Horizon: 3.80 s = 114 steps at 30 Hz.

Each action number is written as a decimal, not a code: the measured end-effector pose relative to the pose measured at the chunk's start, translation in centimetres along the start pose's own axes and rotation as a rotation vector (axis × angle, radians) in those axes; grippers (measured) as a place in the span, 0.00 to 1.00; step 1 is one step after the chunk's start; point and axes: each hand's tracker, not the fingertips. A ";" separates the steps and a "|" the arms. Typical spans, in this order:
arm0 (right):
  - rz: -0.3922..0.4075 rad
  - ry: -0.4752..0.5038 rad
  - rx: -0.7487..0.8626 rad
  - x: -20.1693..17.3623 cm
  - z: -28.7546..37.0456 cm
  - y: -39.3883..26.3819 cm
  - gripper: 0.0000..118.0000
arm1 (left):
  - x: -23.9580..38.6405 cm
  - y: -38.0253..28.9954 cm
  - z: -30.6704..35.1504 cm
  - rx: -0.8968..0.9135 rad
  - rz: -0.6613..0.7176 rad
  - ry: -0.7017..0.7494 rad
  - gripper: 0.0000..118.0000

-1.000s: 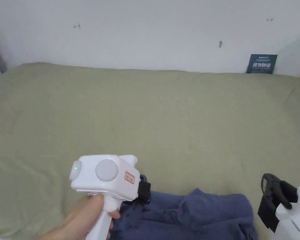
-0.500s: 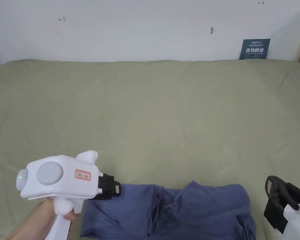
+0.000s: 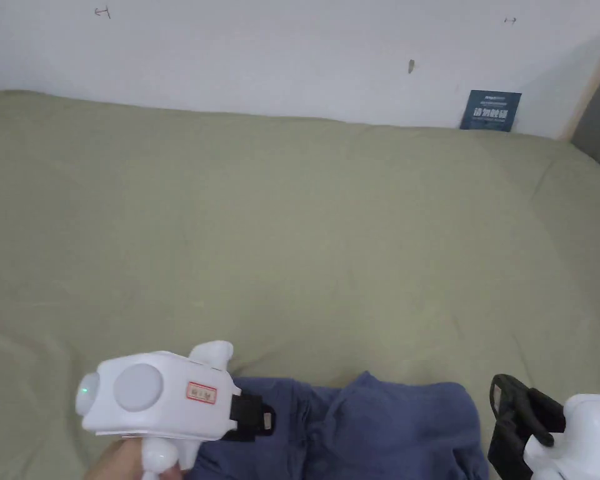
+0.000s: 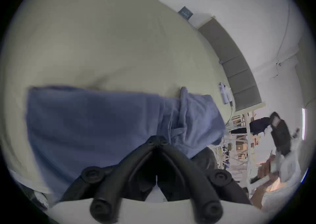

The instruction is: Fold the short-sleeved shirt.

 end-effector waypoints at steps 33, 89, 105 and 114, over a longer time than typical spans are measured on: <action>0.029 0.041 -0.013 -2.7 -0.9 1.2 0.00 | -12.5 -1.3 4.8 0.099 0.419 -0.189 0.08; -0.116 0.111 -0.130 -0.2 -1.8 -1.2 0.00 | 0.2 -4.5 -5.6 0.012 0.074 -0.108 0.00; -0.514 0.889 -0.670 -8.9 -21.2 -7.1 0.00 | -10.8 -1.0 9.7 0.152 0.104 0.097 0.00; -0.867 1.041 -0.832 -5.7 -26.7 -13.4 0.00 | -15.7 -0.3 7.2 0.044 0.271 -0.148 0.31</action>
